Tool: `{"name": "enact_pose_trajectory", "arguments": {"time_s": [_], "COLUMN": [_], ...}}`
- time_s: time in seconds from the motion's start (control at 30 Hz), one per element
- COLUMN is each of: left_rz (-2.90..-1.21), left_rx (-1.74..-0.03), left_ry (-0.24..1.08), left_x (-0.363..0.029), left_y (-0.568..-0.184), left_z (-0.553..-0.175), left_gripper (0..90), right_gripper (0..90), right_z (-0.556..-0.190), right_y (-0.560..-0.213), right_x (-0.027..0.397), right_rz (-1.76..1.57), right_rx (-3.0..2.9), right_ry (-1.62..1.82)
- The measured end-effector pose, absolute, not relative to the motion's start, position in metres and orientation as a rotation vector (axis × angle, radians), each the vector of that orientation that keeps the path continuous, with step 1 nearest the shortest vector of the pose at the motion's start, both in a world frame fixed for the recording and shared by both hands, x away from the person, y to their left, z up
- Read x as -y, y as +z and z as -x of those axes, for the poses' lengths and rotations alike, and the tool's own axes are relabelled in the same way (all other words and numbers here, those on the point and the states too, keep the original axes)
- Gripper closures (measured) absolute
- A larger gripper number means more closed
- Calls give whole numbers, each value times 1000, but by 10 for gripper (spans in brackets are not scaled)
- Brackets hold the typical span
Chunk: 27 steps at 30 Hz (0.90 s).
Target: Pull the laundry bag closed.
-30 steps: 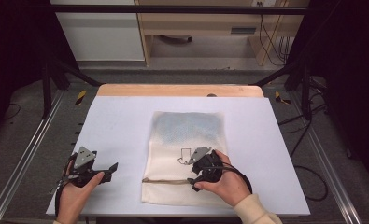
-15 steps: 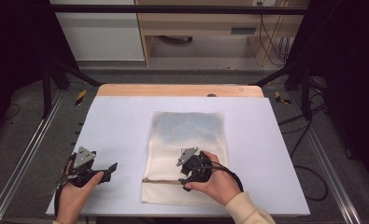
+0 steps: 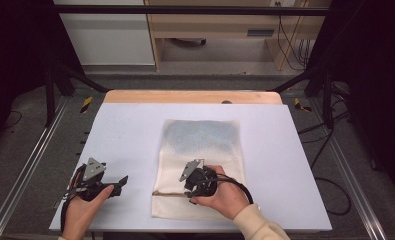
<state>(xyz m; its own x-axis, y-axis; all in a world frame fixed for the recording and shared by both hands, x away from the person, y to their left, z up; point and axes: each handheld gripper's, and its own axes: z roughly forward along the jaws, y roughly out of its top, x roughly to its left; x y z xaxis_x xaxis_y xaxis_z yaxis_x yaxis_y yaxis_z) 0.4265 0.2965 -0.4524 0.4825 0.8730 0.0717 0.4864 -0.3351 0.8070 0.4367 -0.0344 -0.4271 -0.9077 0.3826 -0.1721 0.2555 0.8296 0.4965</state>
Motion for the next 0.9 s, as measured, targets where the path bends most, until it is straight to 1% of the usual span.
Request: {"name": "enact_pose_trajectory", "arguments": {"time_s": [0.1,0.13,0.3,0.33,0.43,0.47,0.9], "left_rz": [-1972,-1972,-1960,-1961,-1955,-1961,-1962], "left_rx": [-1134,-1134,-1144,-1144,-1150,-1152,-1151], "left_ry": [660,660,654,655,656,664,671], "left_x": [-299,-299,-302,-304,-305,-306,-305], "left_y": [-452,-452,-451,-450,-450,-450,-450], "left_z": [-427,-427,-427,-427,-427,-427,-428], "left_gripper": [77,77,77,77,77,77,79], "right_gripper": [479,479,553,579,605,628,737], "right_z": [-436,-436,-435,-434,-434,-434,-441], "right_y": [-426,-426,-424,-423,-423,-423,-422], "right_x": [26,26,15,12,7,4,-13], "right_rz": [-437,-437,-380,-361,-349,-334,-287], "right_rx": [-2764,-2764,-2790,-2797,-2808,-2817,-2869], "right_ry": [693,693,676,673,672,664,673]}}
